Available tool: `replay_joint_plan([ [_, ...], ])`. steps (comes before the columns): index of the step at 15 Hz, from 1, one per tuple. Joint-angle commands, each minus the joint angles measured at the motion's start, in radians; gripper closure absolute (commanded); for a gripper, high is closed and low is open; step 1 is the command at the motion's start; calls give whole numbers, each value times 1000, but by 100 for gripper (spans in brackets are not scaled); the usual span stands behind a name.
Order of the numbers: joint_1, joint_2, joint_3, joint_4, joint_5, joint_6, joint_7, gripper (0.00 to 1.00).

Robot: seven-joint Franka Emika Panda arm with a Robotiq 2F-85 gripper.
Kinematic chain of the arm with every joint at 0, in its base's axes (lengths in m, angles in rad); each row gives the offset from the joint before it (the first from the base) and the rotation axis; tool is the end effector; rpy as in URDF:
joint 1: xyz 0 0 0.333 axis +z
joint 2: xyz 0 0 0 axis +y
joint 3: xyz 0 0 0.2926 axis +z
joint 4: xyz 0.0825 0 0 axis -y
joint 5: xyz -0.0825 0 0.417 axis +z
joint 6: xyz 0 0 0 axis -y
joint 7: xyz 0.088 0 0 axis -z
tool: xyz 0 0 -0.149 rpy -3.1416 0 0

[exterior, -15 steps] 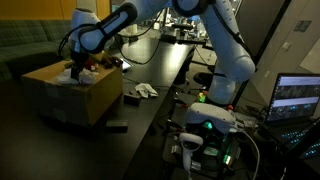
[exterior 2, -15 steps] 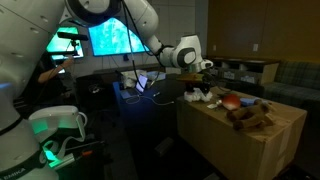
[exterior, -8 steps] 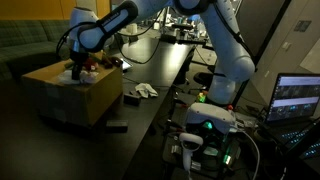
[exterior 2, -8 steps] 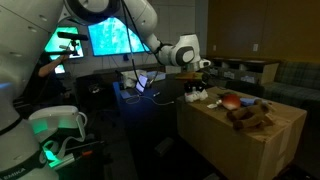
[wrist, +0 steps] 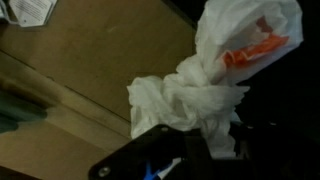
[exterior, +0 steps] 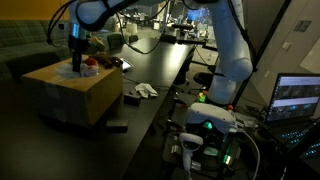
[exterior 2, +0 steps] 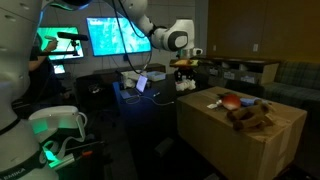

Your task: Swap the things on the box with the things on the table

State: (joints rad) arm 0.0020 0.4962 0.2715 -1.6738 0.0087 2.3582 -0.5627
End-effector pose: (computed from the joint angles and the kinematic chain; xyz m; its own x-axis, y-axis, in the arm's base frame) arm 0.6951 0.1809 0.2658 0.6864 0.6861 0.2409 0.7083 -0.7059 -0.0075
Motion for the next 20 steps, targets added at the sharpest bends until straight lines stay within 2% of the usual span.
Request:
replay_joint_plan([
  [1, -63, -177, 37, -153, 123, -57, -144, 98],
  [6, -71, -360, -17, -369, 267, -88, -260, 98],
  [11, -27, -399, -91, -553, 249, -20, -208, 98],
  [15, 8, -311, -121, -678, 189, 243, -88, 98],
  [18, 46, -208, -156, -731, 64, 488, 123, 98],
  [20, 159, -126, -283, -758, -45, 650, 283, 98],
])
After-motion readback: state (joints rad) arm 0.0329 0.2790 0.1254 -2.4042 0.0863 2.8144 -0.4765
